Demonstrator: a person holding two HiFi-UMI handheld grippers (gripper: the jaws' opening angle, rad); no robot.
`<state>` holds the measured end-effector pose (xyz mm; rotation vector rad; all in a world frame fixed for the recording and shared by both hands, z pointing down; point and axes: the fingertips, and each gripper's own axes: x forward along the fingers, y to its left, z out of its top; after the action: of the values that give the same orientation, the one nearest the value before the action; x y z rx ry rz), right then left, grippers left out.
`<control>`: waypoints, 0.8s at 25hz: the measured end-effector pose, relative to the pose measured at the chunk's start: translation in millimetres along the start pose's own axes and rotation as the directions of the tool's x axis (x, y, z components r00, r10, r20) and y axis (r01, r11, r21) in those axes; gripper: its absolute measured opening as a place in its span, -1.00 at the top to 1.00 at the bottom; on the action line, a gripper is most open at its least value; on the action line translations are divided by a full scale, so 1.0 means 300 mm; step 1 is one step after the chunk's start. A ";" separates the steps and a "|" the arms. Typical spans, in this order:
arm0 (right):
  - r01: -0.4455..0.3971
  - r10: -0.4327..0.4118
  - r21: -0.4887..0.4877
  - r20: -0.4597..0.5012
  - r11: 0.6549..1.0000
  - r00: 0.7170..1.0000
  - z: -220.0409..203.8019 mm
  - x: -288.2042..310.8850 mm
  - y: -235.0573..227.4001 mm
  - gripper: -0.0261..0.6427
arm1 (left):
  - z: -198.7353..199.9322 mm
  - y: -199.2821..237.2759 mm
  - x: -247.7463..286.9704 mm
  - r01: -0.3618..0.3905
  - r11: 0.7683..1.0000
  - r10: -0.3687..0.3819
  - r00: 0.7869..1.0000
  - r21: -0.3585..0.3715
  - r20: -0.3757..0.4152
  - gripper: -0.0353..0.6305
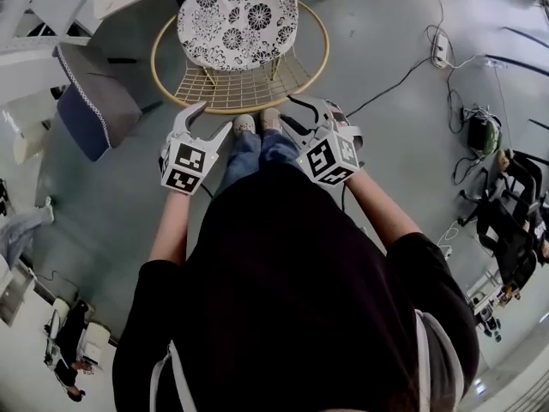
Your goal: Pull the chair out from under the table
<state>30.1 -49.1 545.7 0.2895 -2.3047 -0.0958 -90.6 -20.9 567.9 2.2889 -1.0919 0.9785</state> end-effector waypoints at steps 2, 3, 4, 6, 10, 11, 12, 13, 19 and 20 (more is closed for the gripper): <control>-0.012 0.011 -0.049 -0.029 0.999 1.000 -0.020 0.025 0.009 0.47 | -0.021 0.000 0.028 0.014 0.999 -0.012 0.999 0.042 -0.039 0.07; -0.019 0.016 -0.070 -0.042 0.997 0.999 -0.029 0.036 0.014 0.46 | -0.033 -0.002 0.041 0.020 0.997 -0.015 0.998 0.075 -0.063 0.07; -0.026 0.021 -0.088 -0.056 0.996 0.998 -0.039 0.047 0.018 0.46 | -0.048 -0.006 0.054 0.027 0.992 -0.015 0.996 0.121 -0.092 0.06; -0.042 0.032 -0.123 -0.088 0.992 0.996 -0.062 0.071 0.026 0.45 | -0.089 -0.013 0.082 0.044 0.968 -0.002 0.986 0.246 -0.167 0.06; -0.087 0.047 -0.231 -0.175 0.969 0.983 -0.127 0.126 0.042 0.44 | -0.168 -0.019 0.126 0.096 0.892 0.039 0.957 0.441 -0.288 0.06; -0.098 0.044 -0.266 -0.200 0.959 0.979 -0.144 0.139 0.045 0.43 | -0.178 -0.018 0.133 0.105 0.878 0.048 0.952 0.466 -0.304 0.06; -0.106 0.039 -0.297 -0.225 0.949 0.974 -0.159 0.151 0.046 0.42 | -0.185 -0.015 0.140 0.112 0.866 0.057 0.946 0.488 -0.318 0.06; -0.115 0.033 -0.320 -0.249 0.940 0.968 -0.174 0.166 0.043 0.42 | -0.191 -0.009 0.148 0.118 0.854 0.066 0.941 0.507 -0.331 0.06; -0.162 0.001 -0.393 -0.379 0.905 0.925 -0.268 0.265 0.028 0.41 | -0.253 0.025 0.222 0.181 0.800 0.091 0.906 0.572 -0.414 0.06; -0.168 -0.005 -0.409 -0.391 0.897 0.920 -0.278 0.276 0.026 0.41 | -0.266 0.030 0.231 0.194 0.789 0.094 0.899 0.583 -0.427 0.06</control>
<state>35.2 -59.2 662.8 -0.0255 -1.8376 -0.4661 -100.2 -11.3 673.0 2.3427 -0.5516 1.9441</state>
